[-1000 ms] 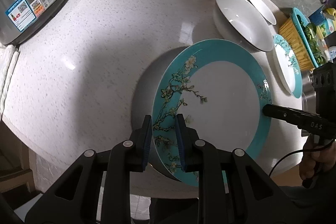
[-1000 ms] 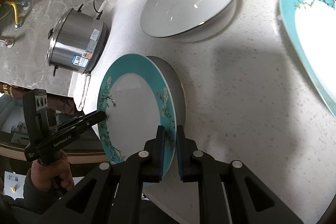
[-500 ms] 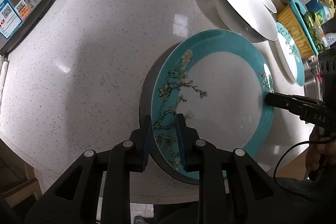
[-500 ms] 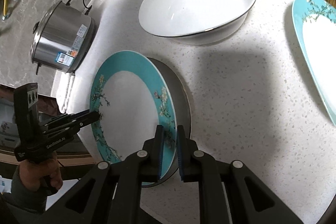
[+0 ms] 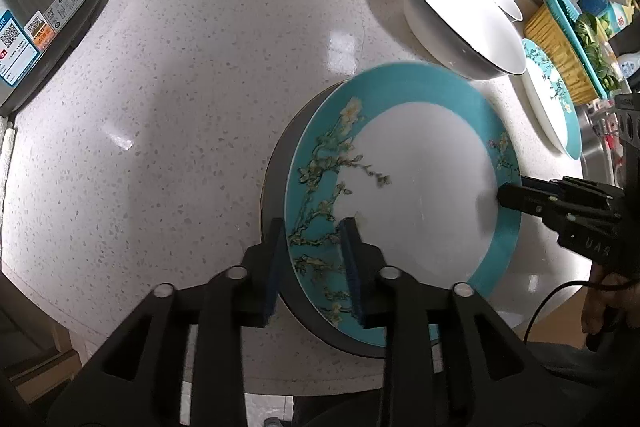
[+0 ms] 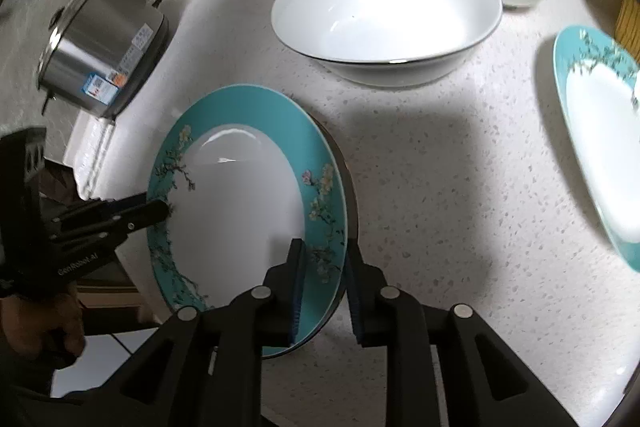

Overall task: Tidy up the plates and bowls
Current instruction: 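Open both tools to release the teal plate, then move both tools to the second teal floral plate and grip its rim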

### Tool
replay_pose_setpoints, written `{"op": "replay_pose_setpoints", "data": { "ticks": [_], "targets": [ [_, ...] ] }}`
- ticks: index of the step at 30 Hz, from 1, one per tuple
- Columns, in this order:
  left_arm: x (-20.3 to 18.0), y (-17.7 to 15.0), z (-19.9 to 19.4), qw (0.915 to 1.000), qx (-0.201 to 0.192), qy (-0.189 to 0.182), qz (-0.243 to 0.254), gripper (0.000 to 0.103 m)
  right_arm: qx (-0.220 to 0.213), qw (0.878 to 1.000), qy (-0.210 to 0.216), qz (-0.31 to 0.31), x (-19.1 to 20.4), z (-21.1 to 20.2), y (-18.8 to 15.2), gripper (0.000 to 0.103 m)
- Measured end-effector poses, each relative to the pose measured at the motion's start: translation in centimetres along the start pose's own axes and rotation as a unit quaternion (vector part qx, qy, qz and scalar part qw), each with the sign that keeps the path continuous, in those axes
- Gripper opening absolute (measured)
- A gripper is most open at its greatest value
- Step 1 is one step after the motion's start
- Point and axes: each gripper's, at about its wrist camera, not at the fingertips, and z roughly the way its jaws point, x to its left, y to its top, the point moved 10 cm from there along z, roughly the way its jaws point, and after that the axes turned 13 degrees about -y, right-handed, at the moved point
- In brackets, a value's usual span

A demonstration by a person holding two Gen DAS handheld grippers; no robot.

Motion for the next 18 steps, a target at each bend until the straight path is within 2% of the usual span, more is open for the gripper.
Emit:
{"op": "replay_pose_setpoints", "data": {
  "ticks": [1,2,8,11,14,18],
  "targets": [
    [-0.2,0.1,0.0,1.0,-0.003,-0.002,0.003,0.047,-0.002,1.0,-0.005,-0.004,0.0,0.0,0.0,0.025],
    [-0.2,0.0,-0.2,1.0,-0.005,-0.001,0.005,0.059,-0.003,1.0,-0.012,-0.006,0.0,0.0,-0.1,0.028],
    [-1.3,0.8,-0.9,0.9996,-0.022,-0.012,0.016,0.061,-0.015,1.0,-0.014,-0.003,0.3,-0.4,0.0,0.031],
    [-2.4,1.9,-2.2,0.9982,-0.048,-0.02,0.03,0.074,-0.027,0.999,-0.019,0.01,-0.3,-1.0,0.2,0.042],
    [-5.5,3.4,-2.9,0.9953,-0.059,-0.054,0.054,0.077,-0.049,0.998,-0.016,0.048,-2.3,-2.5,0.3,0.055],
    [-11.9,4.8,-2.7,0.9839,-0.066,-0.139,0.091,0.085,-0.084,0.989,0.021,0.116,-5.6,-5.0,-0.2,0.069]
  ]
}}
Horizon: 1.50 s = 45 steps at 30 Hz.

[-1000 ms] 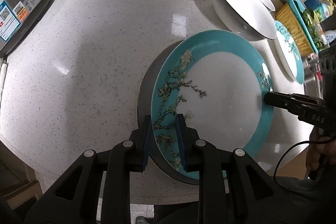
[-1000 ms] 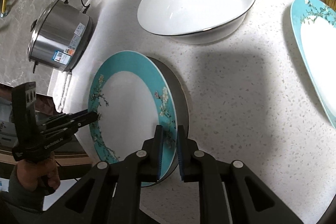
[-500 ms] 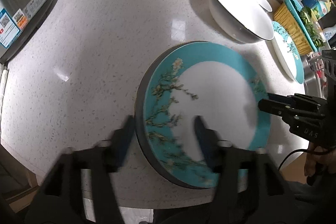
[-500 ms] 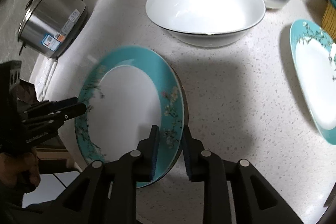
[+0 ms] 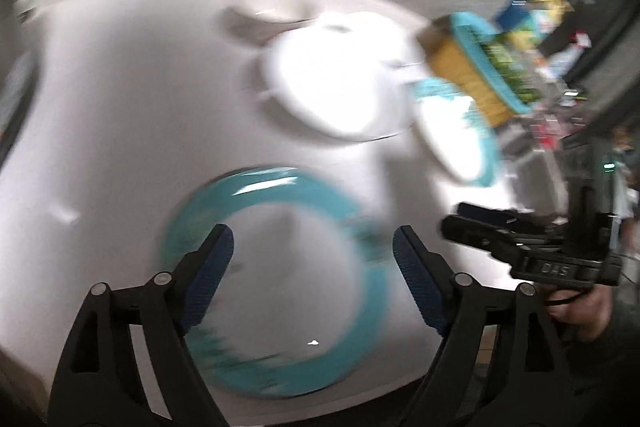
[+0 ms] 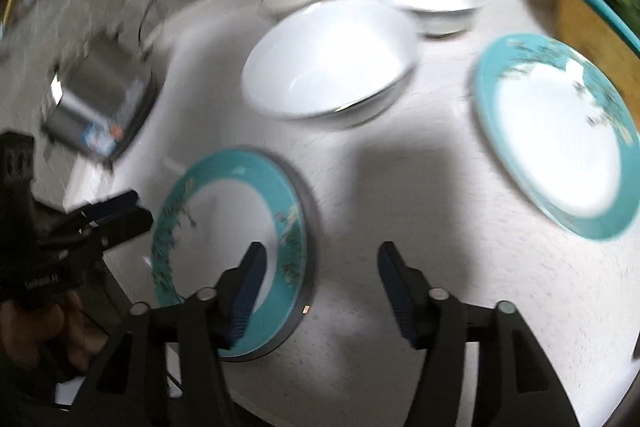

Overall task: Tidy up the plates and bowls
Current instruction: 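Move both tools to the second teal floral plate and grip its rim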

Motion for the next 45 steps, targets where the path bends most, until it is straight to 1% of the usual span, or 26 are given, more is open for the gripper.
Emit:
{"op": "replay_pose_setpoints", "data": {
  "ticks": [2,4,6,8,9,10,11,13,15,18,21,22,23,27,29,31,34,35,36,37,38,39,40,41,43,45],
  "targets": [
    [-3.1,0.6,1.7,0.9992,-0.002,-0.037,0.014,0.088,-0.024,0.998,0.018,0.053,-3.1,-1.8,0.4,0.078],
    [-6.3,1.2,4.2,0.9978,0.007,-0.063,0.021,0.088,-0.043,0.994,0.026,0.1,-6.5,-3.1,0.6,0.079],
    [-8.9,1.6,6.7,0.9962,0.017,-0.082,0.025,0.088,-0.056,0.989,0.02,0.138,-10.1,-4.2,0.6,0.079],
    [-10.9,2.3,9.2,0.9965,0.022,-0.076,0.027,0.088,-0.069,0.983,0.009,0.169,-14.5,-5.3,0.6,0.079],
    [-11.2,2.6,10.0,0.9967,0.023,-0.073,0.027,0.088,-0.073,0.981,0.005,0.181,-16.6,-5.7,0.7,0.079],
    [-11.8,3.0,11.2,0.9973,0.025,-0.064,0.025,0.088,-0.075,0.979,0.003,0.188,-18.0,-5.9,0.9,0.079],
    [-12.1,3.6,12.8,0.9984,0.029,-0.045,0.017,0.088,-0.079,0.977,0.003,0.199,-20.1,-6.2,1.2,0.079],
    [-12.4,4.9,15.6,0.9993,0.028,-0.024,0.005,0.088,-0.087,0.974,0.007,0.209,-22.7,-6.7,2.0,0.079],
    [-12.4,5.4,17.5,0.9995,0.031,-0.008,-0.003,0.088,-0.088,0.974,0.016,0.207,-24.8,-6.6,3.1,0.079],
    [-12.4,6.3,19.9,0.9994,0.029,0.015,-0.007,0.088,-0.078,0.98,0.028,0.184,-26.5,-5.2,4.8,0.079],
    [-11.9,6.3,21.8,0.9986,0.035,0.027,-0.028,0.088,-0.058,0.983,0.037,0.168,-27.9,-3.3,5.8,0.079],
    [-11.6,6.4,22.4,0.9984,0.035,0.03,-0.033,0.088,-0.053,0.984,0.043,0.165,-28.1,-2.9,6.0,0.077],
    [-11.1,6.2,22.7,0.9982,0.036,0.032,-0.035,0.088,-0.047,0.985,0.051,0.158,-28.0,-2.1,6.3,0.072],
    [-9.7,6.7,25.2,0.9958,0.042,0.055,-0.059,0.088,-0.033,0.986,0.067,0.146,-27.7,-0.3,6.4,0.065],
    [-9.1,7.0,25.8,0.9955,0.043,0.063,-0.055,0.087,-0.031,0.986,0.072,0.144,-27.4,0.4,6.6,0.059],
    [-8.7,7.2,26.7,0.9943,0.052,0.075,-0.054,0.086,-0.031,0.987,0.073,0.14,-27.5,1.0,7.1,0.056],
    [-7.8,7.7,26.9,0.9939,0.052,0.087,-0.042,0.085,-0.032,0.988,0.067,0.134,-27.3,1.7,7.5,0.049],
    [-7.8,7.9,27.1,0.9939,0.054,0.088,-0.039,0.082,-0.031,0.988,0.065,0.136,-27.3,1.9,7.6,0.048],
    [-7.9,8.1,27.4,0.994,0.056,0.087,-0.034,0.074,-0.032,0.988,0.067,0.138,-27.3,2.1,7.8,0.047],
    [-7.9,8.3,27.4,0.9939,0.058,0.089,-0.03,0.071,-0.031,0.988,0.067,0.137,-27.4,2.3,7.8,0.039],
    [-7.8,8.5,27.7,0.9936,0.061,0.091,-0.026,0.064,-0.027,0.989,0.06,0.132,-27.3,2.5,7.8,0.032],
    [-7.8,8.8,27.7,0.9938,0.061,0.089,-0.026,0.052,-0.024,0.99,0.054,0.13,-27.3,2.7,7.6,0.029],
    [-7.7,9.1,27.7,0.9939,0.061,0.089,-0.025,0.049,-0.02,0.99,0.053,0.132,-27.4,3.0,7.4,0.025],
    [-7.3,9.3,27.7,0.9935,0.06,0.093,-0.028,0.046,-0.022,0.989,0.053,0.137,-27.5,3.0,7.5,0.023],
    [-6.9,9.6,27.7,0.994,0.057,0.087,-0.036,0.04,-0.021,0.989,0.052,0.14,-27.6,3.0,7.4,0.02],
    [-6.4,9.9,27.5,0.9937,0.058,0.085,-0.043,0.027,-0.019,0.989,0.046,0.139,-27.8,2.9,7.2,0.017]
  ]
}}
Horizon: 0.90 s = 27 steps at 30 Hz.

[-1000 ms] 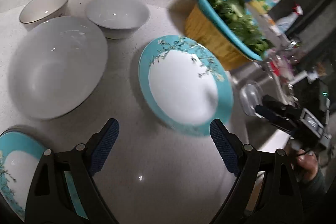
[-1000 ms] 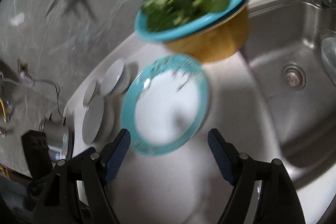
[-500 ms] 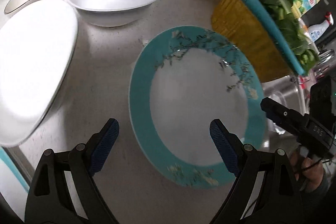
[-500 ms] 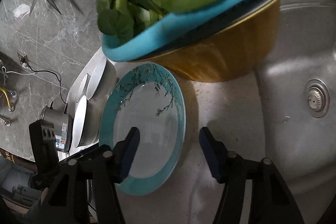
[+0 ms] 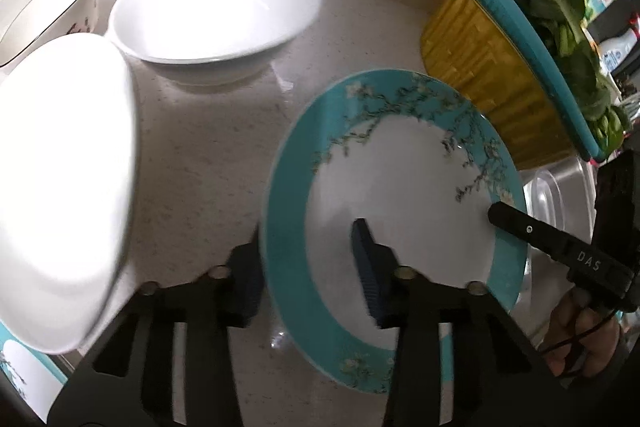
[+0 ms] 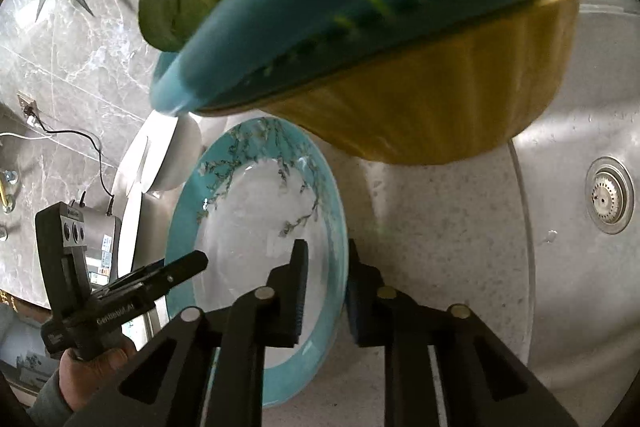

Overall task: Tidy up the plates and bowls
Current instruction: 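Move both tools to the second teal floral plate and grip its rim, then lift the second teal plate and lower it onto the plate stack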

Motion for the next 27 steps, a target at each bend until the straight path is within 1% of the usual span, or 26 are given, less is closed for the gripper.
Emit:
{"op": "replay_pose_setpoints", "data": {
  "ticks": [1,2,3,4,8,13,17,18,22,27],
  "targets": [
    [0.4,0.2,-0.1,1.0,0.002,-0.003,-0.006,0.023,0.001,1.0,-0.002,-0.001,-0.1,0.0,0.0,0.015],
    [0.9,0.4,-0.1,0.9998,0.005,-0.01,-0.018,0.016,0.002,1.0,-0.006,-0.003,-0.2,0.0,0.0,0.012],
    [1.1,0.6,-0.1,0.9995,0.005,-0.018,-0.026,0.015,0.004,1.0,-0.008,-0.004,-0.2,0.1,-0.1,0.011],
    [1.3,0.7,0.0,0.999,0.008,-0.028,-0.035,0.015,0.004,1.0,-0.008,-0.004,-0.3,0.0,-0.1,0.01],
    [1.2,1.1,0.5,0.9991,0.01,-0.021,-0.036,0.015,0.006,1.0,-0.013,-0.008,-0.5,-0.1,-0.1,0.01],
    [1.0,-0.2,-0.4,0.9988,0.01,-0.025,-0.04,0.014,0.01,1.0,-0.018,-0.009,-1.0,-0.5,-0.5,0.01],
    [0.8,-1.1,-0.8,0.9985,0.011,-0.028,-0.046,0.014,0.012,1.0,-0.019,-0.008,-0.6,-0.7,-0.7,0.01],
    [0.3,-1.0,-0.3,0.9985,0.012,-0.028,-0.046,0.014,0.012,1.0,-0.02,-0.008,-0.6,-0.9,-0.8,0.01],
    [-0.7,-1.9,-0.7,0.9984,0.008,-0.029,-0.047,0.014,0.014,1.0,-0.02,-0.012,-0.3,-1.7,-1.2,0.01],
    [-2.4,-3.1,-2.4,0.999,-0.01,-0.027,-0.033,0.014,0.008,1.0,-0.014,-0.015,0.5,-3.8,-2.1,0.01]
  ]
}}
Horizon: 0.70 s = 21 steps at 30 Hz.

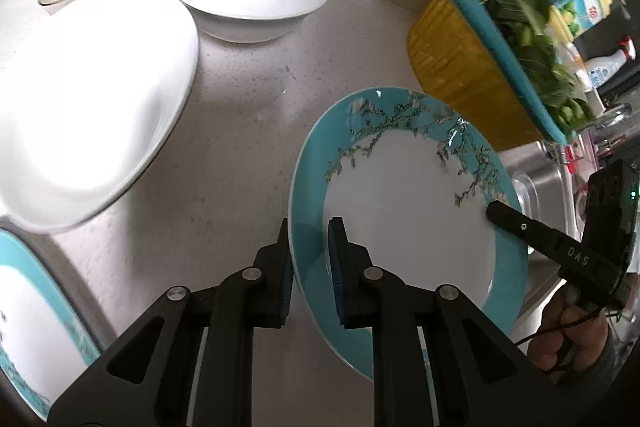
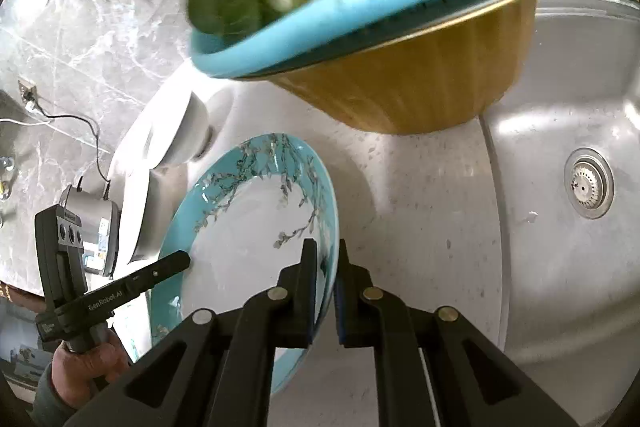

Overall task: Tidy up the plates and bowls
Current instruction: 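Lift the second teal plate and lower it onto the plate stack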

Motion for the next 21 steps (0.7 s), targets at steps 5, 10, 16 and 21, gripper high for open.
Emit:
{"op": "replay_pose_setpoints", "data": {
  "ticks": [5,10,16,21],
  "targets": [
    [-1.0,-1.2,-2.3,0.9998,-0.018,-0.005,0.004,0.014,-0.008,1.0,0.003,-0.02,1.4,-1.7,-0.9,0.01],
    [-1.3,-2.6,-6.7,0.9988,-0.047,-0.004,0.016,0.014,-0.014,0.999,0.02,-0.038,4.0,-3.5,-2.2,0.01],
    [1.0,-3.8,-12.7,0.9966,-0.08,-0.003,0.019,0.014,-0.028,0.996,0.035,-0.072,9.5,-4.9,-4.0,0.01],
    [5.7,-5.1,-17.9,0.9956,-0.093,-0.008,0.01,0.014,-0.035,0.994,0.035,-0.093,15.6,-4.7,-6.1,0.01]
  ]
}}
